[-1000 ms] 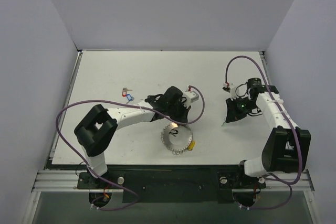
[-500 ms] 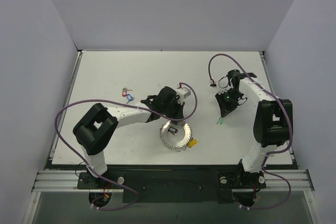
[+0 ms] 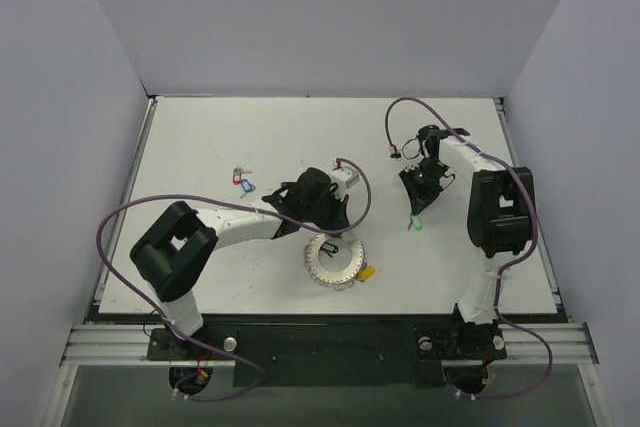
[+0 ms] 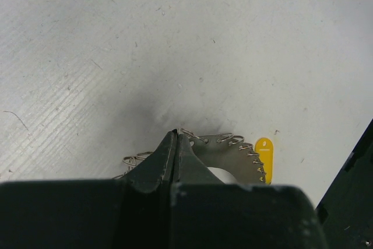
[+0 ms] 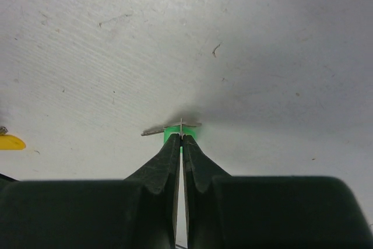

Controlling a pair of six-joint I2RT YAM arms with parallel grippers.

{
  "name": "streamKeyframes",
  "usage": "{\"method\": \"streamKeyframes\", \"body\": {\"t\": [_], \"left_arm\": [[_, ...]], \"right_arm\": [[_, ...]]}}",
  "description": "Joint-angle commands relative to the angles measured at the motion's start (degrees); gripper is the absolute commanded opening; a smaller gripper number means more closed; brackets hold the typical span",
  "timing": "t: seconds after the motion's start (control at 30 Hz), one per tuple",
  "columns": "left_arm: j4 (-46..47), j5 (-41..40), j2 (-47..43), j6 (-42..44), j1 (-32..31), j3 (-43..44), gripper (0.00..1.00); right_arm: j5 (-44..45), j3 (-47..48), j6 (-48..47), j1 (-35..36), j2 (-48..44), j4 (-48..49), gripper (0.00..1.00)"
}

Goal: Put the keys on the keyring

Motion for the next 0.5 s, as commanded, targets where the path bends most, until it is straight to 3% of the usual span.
{"method": "streamKeyframes", "body": {"t": [0.0,0.27,0.47], "left_arm": [[4.7,0.9,-3.8,-0.6,0.2,-0.3,0.00],[6.2,0.9,-6.0,-1.2,0.2,-2.1,0.00],[7.6,0.4,-9.0,-1.2,0.2,-4.1,0.00]], "right_arm": [[1.2,3.6,1.6,0.5,2.3,-3.4,0.00],[0.6,5.4,1.9,0.5,3.4,-3.8,0.07],[-0.5,5.7,2.0,-0.2,-0.1,-4.1,0.19]]}}
